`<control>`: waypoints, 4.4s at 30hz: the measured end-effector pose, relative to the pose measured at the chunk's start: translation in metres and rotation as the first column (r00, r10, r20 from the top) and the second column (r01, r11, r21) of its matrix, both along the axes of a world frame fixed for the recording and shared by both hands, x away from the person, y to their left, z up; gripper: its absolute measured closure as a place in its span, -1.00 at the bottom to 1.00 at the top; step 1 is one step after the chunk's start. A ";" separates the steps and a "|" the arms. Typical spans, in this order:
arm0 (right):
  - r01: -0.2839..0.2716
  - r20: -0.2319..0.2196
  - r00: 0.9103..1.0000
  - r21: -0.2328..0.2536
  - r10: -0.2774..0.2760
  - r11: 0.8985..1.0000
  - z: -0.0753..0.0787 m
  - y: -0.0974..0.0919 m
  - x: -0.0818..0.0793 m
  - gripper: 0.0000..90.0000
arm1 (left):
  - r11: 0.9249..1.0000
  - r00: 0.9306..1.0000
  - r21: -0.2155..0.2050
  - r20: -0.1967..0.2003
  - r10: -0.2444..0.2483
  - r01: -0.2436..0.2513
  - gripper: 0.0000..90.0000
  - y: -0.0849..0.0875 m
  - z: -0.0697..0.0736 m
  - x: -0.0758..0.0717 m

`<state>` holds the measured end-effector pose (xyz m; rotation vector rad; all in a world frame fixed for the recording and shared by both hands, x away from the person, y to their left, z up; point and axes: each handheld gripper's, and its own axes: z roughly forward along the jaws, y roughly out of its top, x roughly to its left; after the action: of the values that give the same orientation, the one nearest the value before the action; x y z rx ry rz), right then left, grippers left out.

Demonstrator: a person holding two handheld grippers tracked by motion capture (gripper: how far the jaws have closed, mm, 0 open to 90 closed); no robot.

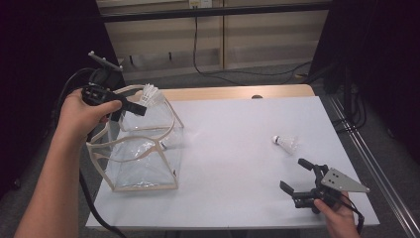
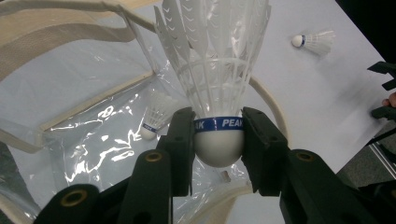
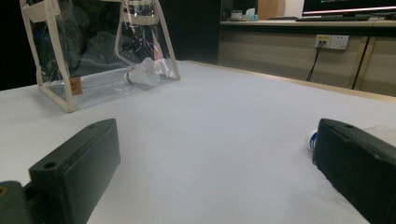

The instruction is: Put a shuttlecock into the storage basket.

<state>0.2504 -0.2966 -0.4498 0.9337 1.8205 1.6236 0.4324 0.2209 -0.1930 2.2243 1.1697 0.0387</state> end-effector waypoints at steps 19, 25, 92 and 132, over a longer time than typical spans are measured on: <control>-0.001 0.001 1.000 0.000 0.001 1.000 0.000 0.000 0.000 -0.99 | 0.997 0.997 0.004 0.009 0.072 -0.072 0.45 0.010 -0.009 0.007; -0.002 -0.001 1.000 0.000 0.002 1.000 0.000 0.000 0.000 -0.99 | 0.996 0.995 0.004 0.013 0.094 -0.094 0.45 0.013 -0.014 0.009; -0.003 -0.001 1.000 -0.003 0.003 1.000 -0.001 0.000 0.000 -0.99 | 0.972 0.971 0.045 0.069 0.229 -0.232 0.10 0.018 -0.052 0.023; -0.007 0.001 1.000 0.000 0.007 1.000 0.000 0.000 -0.001 -0.99 | 0.993 0.991 -0.048 0.083 -0.102 0.106 -0.51 -0.078 -0.011 -0.010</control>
<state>0.2498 -0.2962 -0.4495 0.9268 1.8249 1.6285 0.4227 0.1433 -0.2044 2.2130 0.9996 0.0537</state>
